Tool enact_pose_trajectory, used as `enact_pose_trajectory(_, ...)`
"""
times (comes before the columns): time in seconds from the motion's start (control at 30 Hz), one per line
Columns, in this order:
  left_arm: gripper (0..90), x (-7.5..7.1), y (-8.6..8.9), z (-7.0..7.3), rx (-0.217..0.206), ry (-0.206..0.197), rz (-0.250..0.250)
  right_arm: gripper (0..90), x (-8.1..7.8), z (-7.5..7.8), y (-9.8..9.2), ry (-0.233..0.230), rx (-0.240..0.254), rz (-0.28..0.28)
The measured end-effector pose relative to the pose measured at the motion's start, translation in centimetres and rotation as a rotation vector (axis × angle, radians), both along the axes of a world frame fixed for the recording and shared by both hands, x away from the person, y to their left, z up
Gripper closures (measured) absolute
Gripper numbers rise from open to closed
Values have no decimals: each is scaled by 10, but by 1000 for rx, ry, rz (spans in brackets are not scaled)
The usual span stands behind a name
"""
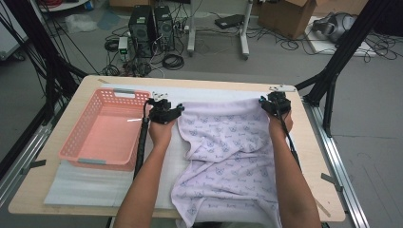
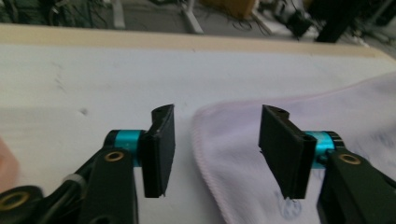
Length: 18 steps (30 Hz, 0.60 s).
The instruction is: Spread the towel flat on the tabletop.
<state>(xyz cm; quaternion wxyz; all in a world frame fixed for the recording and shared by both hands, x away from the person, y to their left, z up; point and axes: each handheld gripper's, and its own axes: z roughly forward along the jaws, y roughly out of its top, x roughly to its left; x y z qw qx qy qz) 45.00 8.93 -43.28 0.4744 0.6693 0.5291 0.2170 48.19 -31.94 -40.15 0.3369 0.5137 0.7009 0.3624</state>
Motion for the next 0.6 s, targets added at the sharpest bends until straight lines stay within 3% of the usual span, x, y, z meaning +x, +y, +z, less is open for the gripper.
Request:
enact_pose_trajectory(0.07,434,-1,-1,-4,-9,25,-47,619,-2,-1,-4,25,19,10)
enact_pose_trajectory(0.2,409,-9,-4,-9,-11,32,-124,585,-10,-1,-9,76,96,85)
enact_pose_trajectory(0.27,390,-10,-5,-11,-14,65,-139,573,-15,-1,-10,93,78,99)
enact_pose_trajectory(0.43,374,-13,-10,-14,7,140,-178,538,-25,1,-17,126,99,132)
enact_pose_trajectory(0.57,351,-15,-16,-17,31,155,-227,526,-35,3,-20,142,99,174)
enact_pose_trajectory(0.6,342,-17,-17,-18,37,142,-223,526,-38,3,-22,135,94,174)
